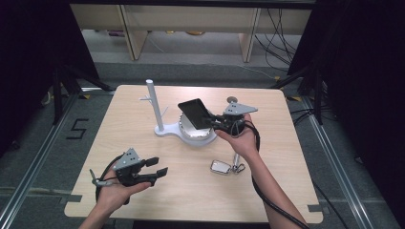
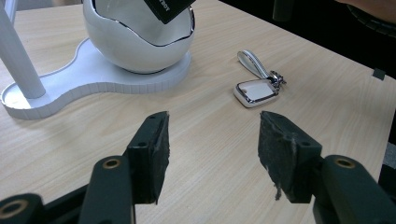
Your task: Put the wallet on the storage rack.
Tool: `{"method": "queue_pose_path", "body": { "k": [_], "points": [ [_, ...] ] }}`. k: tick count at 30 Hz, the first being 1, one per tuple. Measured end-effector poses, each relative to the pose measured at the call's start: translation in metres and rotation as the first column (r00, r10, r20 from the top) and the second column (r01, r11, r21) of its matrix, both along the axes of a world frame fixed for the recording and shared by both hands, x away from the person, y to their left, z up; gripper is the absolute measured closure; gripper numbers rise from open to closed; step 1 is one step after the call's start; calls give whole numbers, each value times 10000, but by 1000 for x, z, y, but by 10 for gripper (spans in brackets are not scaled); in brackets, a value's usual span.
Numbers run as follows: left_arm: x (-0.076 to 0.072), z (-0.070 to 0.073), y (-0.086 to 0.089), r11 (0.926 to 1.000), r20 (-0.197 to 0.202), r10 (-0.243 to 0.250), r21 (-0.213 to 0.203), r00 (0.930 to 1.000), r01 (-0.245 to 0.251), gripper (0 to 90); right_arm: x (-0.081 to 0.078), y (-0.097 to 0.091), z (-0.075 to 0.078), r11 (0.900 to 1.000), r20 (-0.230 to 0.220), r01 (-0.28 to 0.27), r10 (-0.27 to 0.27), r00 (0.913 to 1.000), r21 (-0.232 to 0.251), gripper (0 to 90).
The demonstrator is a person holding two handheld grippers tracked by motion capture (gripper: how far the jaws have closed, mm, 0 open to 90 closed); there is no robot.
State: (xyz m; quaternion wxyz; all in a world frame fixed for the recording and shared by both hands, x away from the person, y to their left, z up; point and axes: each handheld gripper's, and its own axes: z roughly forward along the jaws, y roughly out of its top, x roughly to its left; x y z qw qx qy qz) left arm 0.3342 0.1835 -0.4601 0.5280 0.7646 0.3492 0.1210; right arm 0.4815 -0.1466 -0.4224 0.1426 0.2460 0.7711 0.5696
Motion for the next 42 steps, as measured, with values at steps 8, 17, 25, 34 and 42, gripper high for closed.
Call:
{"method": "queue_pose_path", "body": {
  "k": [8, 17, 25, 34, 42],
  "points": [
    [0, -2, 0, 10000, -103, -21, 33, 9999, 21, 429, 3, 6, -6, 9999, -66, 109, -109, 9999, -45, 785],
    [1, -4, 1, 10000, -172, -66, -20, 9998, 66, 428, 8, 13, -10, 9999, 334, 33, -30, 9994, -106, 785],
    [1, -6, 1, 10000, -241, -45, 24, 9997, 46, 426, 8, 18, -15, 10000, -279, -63, 65, 9996, 67, 785],
    [1, -8, 1, 10000, -325, -64, -12, 9994, 63, 424, 10, 21, -23, 9998, -429, 35, -42, 9991, -171, 778],
    [1, -10, 0, 9999, -440, -88, -54, 9990, 85, 419, 13, 19, -27, 9993, -162, 104, -110, 9998, -372, 773]
  ]
}}
